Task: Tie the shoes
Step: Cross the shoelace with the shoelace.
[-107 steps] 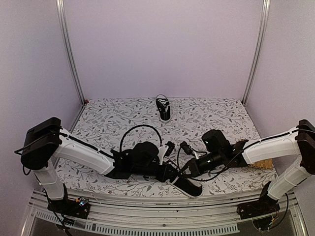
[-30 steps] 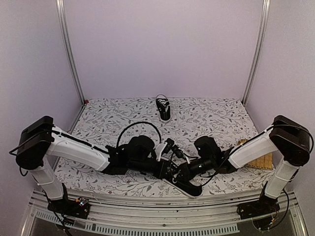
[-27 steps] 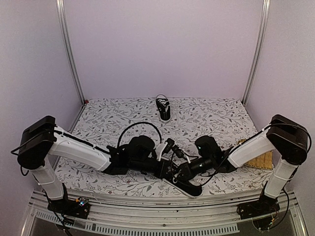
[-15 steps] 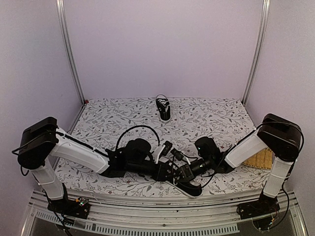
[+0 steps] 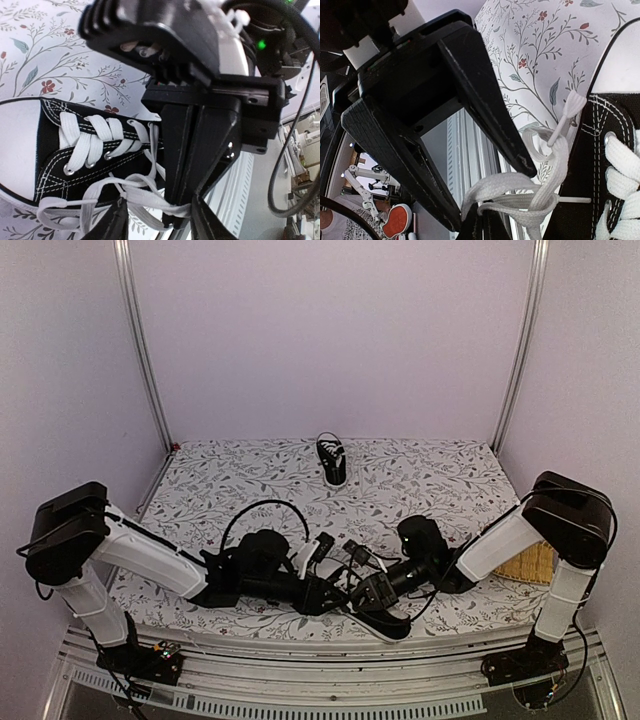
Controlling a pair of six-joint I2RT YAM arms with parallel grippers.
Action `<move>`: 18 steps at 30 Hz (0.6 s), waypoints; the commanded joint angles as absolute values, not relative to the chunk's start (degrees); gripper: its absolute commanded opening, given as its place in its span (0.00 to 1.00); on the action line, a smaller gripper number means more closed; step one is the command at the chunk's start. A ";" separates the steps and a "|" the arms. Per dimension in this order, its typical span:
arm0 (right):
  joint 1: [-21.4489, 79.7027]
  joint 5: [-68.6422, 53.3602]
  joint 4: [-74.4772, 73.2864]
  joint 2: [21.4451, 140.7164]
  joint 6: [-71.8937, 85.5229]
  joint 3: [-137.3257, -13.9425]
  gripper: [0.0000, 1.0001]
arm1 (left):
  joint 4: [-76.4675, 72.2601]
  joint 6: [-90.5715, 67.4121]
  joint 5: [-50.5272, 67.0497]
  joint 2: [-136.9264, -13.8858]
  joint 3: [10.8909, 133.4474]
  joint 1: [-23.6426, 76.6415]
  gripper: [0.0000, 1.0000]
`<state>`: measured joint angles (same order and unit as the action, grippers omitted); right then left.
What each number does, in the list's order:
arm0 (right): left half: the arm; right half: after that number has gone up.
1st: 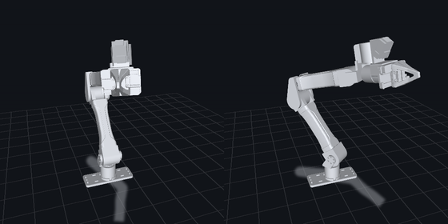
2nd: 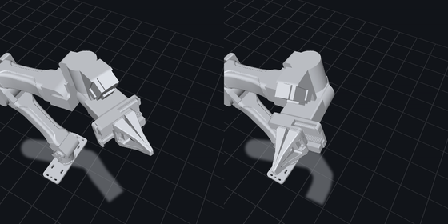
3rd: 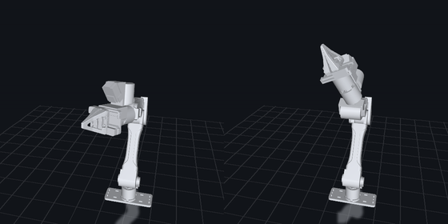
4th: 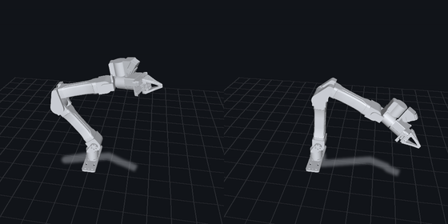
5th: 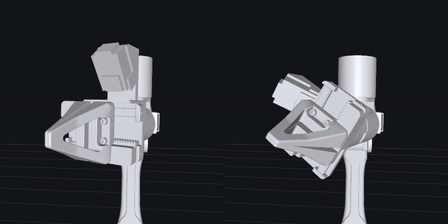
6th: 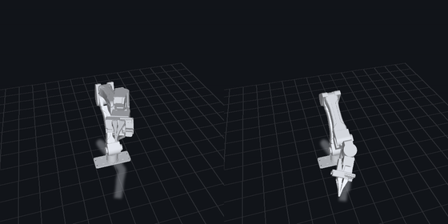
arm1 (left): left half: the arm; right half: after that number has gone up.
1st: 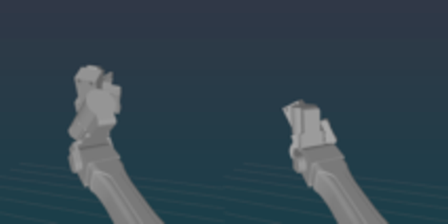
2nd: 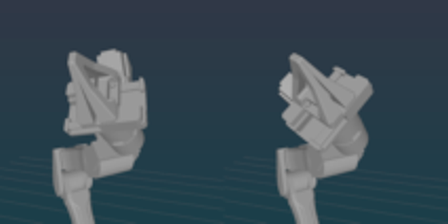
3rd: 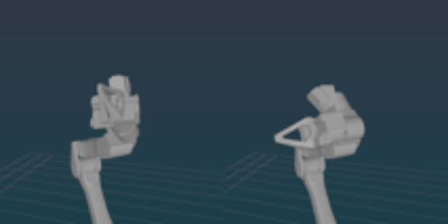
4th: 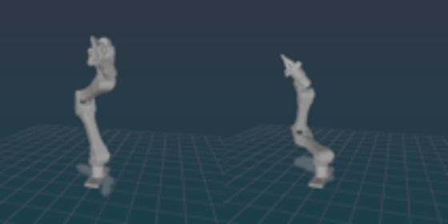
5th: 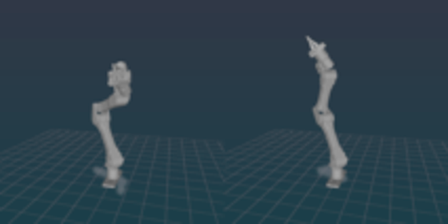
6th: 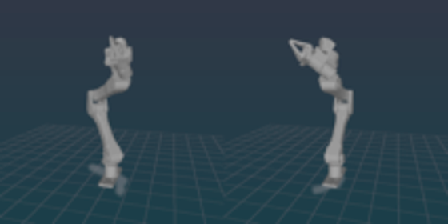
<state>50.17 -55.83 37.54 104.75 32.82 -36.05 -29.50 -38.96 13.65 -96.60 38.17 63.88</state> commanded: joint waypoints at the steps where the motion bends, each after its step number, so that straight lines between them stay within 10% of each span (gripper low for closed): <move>1: 49.63 -58.38 41.28 105.34 34.06 -35.78 0.02 | -31.68 -35.11 14.05 -96.35 36.54 64.81 0.39; 18: 48.44 -59.02 42.27 105.73 35.40 -35.15 0.02 | -40.11 -30.14 12.74 -96.06 32.73 68.28 0.63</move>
